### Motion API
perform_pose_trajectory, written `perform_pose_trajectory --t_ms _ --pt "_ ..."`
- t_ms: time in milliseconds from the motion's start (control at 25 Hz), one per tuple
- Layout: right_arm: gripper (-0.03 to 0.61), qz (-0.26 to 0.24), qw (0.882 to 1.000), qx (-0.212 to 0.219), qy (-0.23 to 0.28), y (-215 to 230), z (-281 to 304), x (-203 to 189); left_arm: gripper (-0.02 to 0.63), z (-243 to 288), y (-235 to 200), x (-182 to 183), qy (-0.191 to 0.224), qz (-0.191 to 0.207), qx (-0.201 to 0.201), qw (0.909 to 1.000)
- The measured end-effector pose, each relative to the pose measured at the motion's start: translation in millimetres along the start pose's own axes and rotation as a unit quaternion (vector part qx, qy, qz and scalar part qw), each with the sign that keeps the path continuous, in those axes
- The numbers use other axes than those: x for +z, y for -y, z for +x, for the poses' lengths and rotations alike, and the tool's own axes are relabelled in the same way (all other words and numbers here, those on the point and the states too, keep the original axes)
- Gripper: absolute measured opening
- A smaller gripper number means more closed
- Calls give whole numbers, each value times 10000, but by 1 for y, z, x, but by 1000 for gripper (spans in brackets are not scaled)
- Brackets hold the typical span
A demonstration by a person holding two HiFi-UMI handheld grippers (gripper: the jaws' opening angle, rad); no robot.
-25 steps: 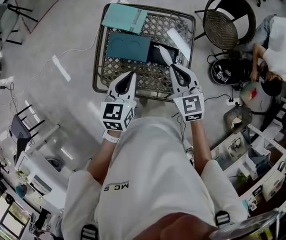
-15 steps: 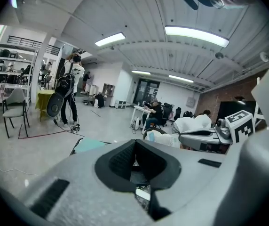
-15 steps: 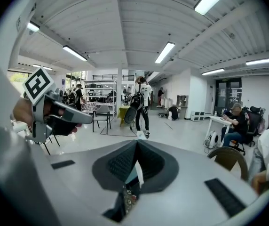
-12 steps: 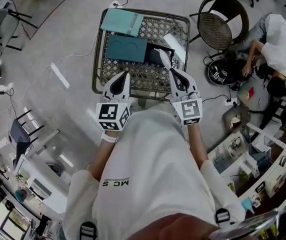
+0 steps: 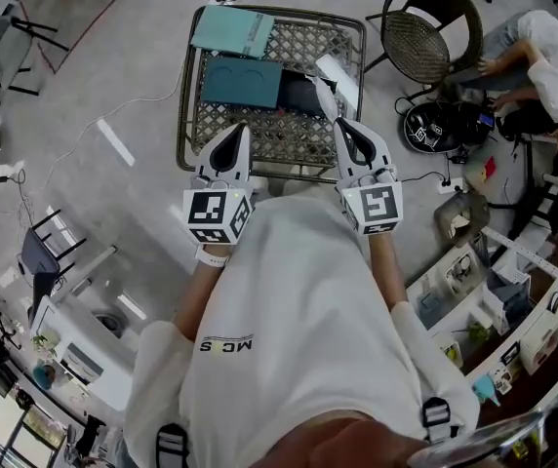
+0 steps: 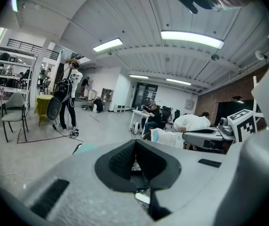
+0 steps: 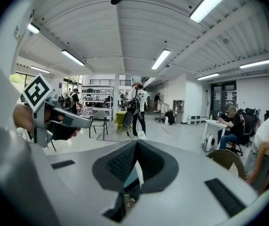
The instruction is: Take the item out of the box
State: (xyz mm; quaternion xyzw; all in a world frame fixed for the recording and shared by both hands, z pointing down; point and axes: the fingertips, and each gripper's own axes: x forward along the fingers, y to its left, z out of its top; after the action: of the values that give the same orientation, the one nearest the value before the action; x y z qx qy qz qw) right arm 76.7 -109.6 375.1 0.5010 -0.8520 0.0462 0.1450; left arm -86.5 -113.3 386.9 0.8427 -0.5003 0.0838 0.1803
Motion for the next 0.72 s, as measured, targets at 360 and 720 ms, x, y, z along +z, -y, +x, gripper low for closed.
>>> perform_pose_trajectory --t_ms 360,720 --pt "14 46 9999 -54 79 5 1 4 25 1 -2 5 43 43 11 10000" --pt "14 37 9998 -197 59 8 0 -1 25 3 -4 6 35 84 -43 9999"
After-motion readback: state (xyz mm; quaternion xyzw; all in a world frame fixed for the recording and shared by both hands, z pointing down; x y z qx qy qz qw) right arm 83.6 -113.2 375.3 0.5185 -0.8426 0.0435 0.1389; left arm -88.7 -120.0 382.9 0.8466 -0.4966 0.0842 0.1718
